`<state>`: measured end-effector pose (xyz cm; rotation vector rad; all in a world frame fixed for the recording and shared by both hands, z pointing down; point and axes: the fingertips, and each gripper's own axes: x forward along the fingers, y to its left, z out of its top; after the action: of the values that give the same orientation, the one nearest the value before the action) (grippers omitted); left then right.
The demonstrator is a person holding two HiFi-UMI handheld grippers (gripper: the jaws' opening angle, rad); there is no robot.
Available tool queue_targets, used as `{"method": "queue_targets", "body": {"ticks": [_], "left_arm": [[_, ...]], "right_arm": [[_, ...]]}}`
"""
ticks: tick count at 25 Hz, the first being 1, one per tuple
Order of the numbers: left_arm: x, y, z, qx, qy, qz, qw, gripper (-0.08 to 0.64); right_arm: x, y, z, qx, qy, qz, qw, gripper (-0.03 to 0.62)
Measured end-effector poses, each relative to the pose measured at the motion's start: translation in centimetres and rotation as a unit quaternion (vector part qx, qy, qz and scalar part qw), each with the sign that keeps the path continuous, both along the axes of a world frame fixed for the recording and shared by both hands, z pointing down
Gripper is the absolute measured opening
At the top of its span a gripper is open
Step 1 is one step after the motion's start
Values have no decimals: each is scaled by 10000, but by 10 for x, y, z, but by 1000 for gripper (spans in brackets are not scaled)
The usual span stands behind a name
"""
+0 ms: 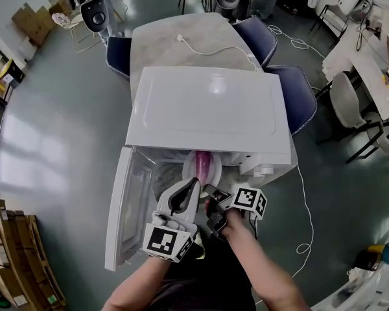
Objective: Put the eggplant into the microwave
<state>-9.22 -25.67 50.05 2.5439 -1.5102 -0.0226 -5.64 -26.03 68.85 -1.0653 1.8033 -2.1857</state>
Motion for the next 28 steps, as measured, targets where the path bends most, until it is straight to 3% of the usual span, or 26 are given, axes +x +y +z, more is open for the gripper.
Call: {"method": "queue_targets", "body": {"ticks": [16, 23, 28], "left_arm": [[-7, -31, 22, -60, 52, -191, 9998, 9], [-15, -34, 26, -97, 39, -264, 9996, 9], [-16, -34, 28, -125, 61, -280, 9995, 9]], "right_arm": [[0, -71, 30, 134, -75, 480, 9987, 18], [-9, -88, 27, 508, -268, 571, 9967, 23], [-10, -85, 20, 693, -476, 529, 9951, 94]]}}
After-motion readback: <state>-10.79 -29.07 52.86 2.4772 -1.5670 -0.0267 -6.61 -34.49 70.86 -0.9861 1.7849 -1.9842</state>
